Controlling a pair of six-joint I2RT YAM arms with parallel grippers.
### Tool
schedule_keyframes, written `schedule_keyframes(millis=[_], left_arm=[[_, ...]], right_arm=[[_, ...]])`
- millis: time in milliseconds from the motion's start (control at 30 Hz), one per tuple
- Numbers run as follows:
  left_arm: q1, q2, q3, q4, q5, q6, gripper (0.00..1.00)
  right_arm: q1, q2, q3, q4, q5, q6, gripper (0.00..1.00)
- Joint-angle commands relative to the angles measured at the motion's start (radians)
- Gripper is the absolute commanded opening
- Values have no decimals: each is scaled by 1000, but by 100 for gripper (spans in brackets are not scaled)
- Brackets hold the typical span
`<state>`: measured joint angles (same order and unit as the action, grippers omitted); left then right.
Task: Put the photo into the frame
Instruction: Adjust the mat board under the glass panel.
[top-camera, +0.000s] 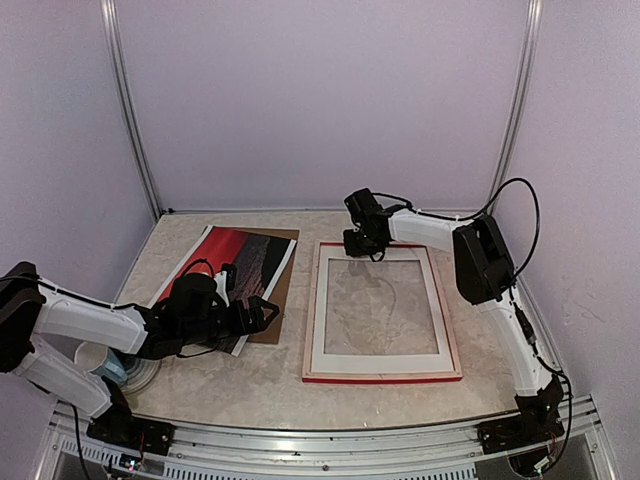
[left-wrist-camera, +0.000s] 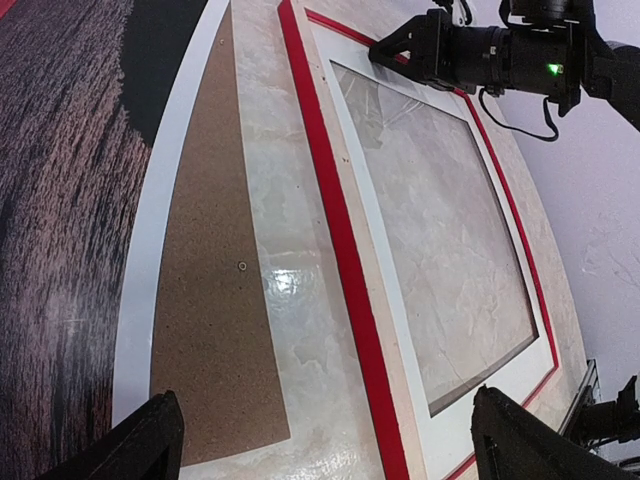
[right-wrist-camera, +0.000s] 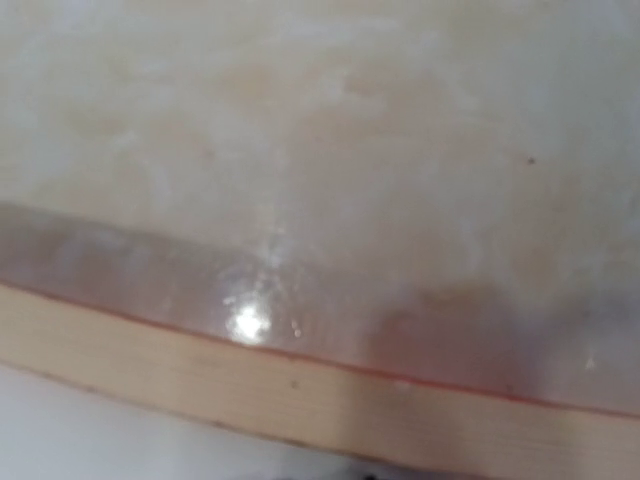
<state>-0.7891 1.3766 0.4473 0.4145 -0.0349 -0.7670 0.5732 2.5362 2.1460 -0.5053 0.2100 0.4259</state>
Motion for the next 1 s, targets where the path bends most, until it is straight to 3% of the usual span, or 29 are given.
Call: schedule_keyframes(millis=[0, 400, 600, 733, 967], left_arm=[[-9, 2, -11, 19, -8, -3, 99], [-9, -1, -13, 19, -13, -7, 99], [-9, -3, -13, 20, -17, -8, 99], [-9, -11, -10, 15, -16, -1, 99], [-7, -29, -4, -11, -20, 15, 99]], right_arm=[[4, 23, -27, -33, 17, -4, 18], [1, -124, -24, -42, 4, -36, 19], [2, -262, -89, -73, -11, -55, 28], [7, -393, -244, -87, -63, -71, 34], [120, -681, -698, -39, -165, -135, 36]])
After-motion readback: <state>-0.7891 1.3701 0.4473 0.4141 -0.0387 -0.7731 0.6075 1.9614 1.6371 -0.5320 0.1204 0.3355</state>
